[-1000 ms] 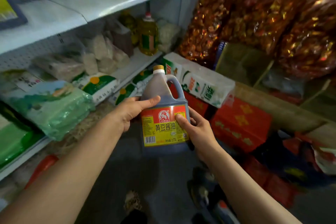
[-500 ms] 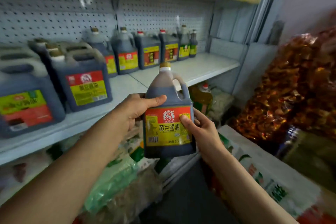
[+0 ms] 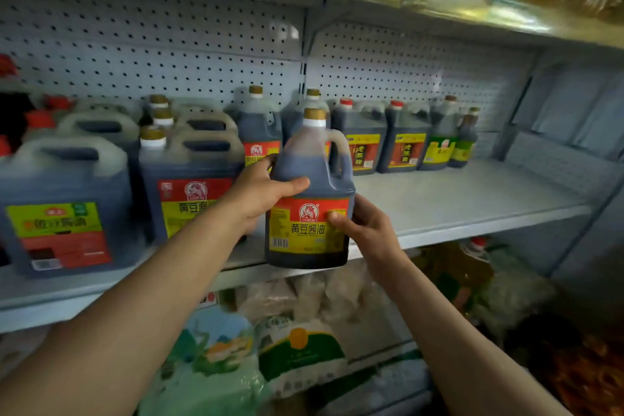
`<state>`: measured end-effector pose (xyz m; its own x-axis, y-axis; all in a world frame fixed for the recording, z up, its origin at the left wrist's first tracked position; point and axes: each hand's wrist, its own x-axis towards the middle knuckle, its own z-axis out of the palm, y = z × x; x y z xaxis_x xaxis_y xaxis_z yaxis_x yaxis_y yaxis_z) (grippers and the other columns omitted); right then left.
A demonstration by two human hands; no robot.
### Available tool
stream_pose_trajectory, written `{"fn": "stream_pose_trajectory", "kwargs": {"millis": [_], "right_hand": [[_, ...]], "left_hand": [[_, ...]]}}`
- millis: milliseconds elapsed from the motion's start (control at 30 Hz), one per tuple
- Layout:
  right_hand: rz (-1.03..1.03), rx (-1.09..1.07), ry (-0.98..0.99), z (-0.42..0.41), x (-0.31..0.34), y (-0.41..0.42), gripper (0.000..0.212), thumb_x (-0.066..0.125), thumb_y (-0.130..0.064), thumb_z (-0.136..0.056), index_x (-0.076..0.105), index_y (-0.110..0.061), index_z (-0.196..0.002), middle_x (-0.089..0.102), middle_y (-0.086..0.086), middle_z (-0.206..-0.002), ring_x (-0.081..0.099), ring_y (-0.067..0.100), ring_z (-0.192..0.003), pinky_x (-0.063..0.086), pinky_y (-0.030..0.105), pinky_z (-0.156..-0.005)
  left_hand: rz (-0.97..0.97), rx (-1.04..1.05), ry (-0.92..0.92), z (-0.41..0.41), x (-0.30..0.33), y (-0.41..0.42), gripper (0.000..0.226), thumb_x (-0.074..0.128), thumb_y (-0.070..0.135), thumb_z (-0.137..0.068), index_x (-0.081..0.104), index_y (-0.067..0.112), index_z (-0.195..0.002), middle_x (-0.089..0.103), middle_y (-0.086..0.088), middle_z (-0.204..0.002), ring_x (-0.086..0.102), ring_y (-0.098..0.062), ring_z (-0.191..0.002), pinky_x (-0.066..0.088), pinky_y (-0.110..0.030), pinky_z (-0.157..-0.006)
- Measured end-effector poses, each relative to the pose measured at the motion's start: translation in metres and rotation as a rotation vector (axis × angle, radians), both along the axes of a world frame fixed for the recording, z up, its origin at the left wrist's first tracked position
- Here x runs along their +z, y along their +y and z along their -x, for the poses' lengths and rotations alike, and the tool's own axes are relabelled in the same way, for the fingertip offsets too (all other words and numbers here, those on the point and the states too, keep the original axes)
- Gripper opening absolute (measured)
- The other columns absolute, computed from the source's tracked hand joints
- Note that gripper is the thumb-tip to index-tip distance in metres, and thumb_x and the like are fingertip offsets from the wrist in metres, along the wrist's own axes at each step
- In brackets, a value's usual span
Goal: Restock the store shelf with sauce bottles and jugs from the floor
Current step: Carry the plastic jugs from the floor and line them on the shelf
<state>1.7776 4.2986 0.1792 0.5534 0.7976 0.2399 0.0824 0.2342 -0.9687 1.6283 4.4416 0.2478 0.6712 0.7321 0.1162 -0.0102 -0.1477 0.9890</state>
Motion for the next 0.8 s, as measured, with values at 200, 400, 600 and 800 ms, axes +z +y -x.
{"fn": "stream_pose_trajectory", "kwargs": {"millis": [200, 400, 600, 800], "right_hand": [[0.032, 0.116, -0.049, -0.062, -0.017, 0.050, 0.056, 0.076, -0.011, -0.085, 0.058, -0.011, -0.138, 0.072, 0.008, -0.125, 0.067, 0.028, -0.119, 0.057, 0.040, -0.095], [0.035, 0.190, -0.092, -0.093, -0.025, 0.108, 0.068, 0.078, -0.018, -0.081, 0.052, -0.012, -0.143, 0.069, 0.007, -0.130, 0.065, 0.024, -0.121, 0.055, 0.046, -0.101], [0.032, 0.227, -0.109, -0.110, -0.035, 0.168, 0.071, 0.082, -0.011, -0.082, 0.051, -0.022, -0.145, 0.070, 0.006, -0.129, 0.067, 0.023, -0.118, 0.055, 0.050, -0.100], [0.017, 0.256, -0.132, -0.120, -0.041, 0.202, 0.075, 0.084, -0.013, -0.082, 0.048, -0.022, -0.148, 0.068, 0.003, -0.132, 0.066, 0.021, -0.120, 0.053, 0.050, -0.103]], "left_hand": [[-0.051, 0.154, -0.031, -0.047, -0.023, 0.024, 0.059, 0.080, 0.013, -0.082, 0.049, 0.031, -0.128, 0.065, 0.009, -0.109, 0.064, -0.008, -0.096, 0.053, -0.023, -0.075], [-0.119, 0.323, -0.053, -0.074, -0.032, 0.054, 0.072, 0.074, 0.012, -0.087, 0.040, 0.023, -0.149, 0.060, 0.002, -0.130, 0.061, -0.013, -0.110, 0.053, -0.024, -0.083], [-0.196, 0.488, -0.031, -0.092, -0.038, 0.085, 0.074, 0.067, 0.011, -0.092, 0.030, 0.028, -0.154, 0.052, 0.005, -0.138, 0.053, -0.013, -0.122, 0.046, -0.029, -0.095], [-0.208, 0.582, -0.017, -0.103, -0.045, 0.105, 0.073, 0.064, 0.014, -0.094, 0.026, 0.030, -0.155, 0.048, 0.000, -0.147, 0.052, -0.017, -0.127, 0.049, -0.032, -0.096]]}}
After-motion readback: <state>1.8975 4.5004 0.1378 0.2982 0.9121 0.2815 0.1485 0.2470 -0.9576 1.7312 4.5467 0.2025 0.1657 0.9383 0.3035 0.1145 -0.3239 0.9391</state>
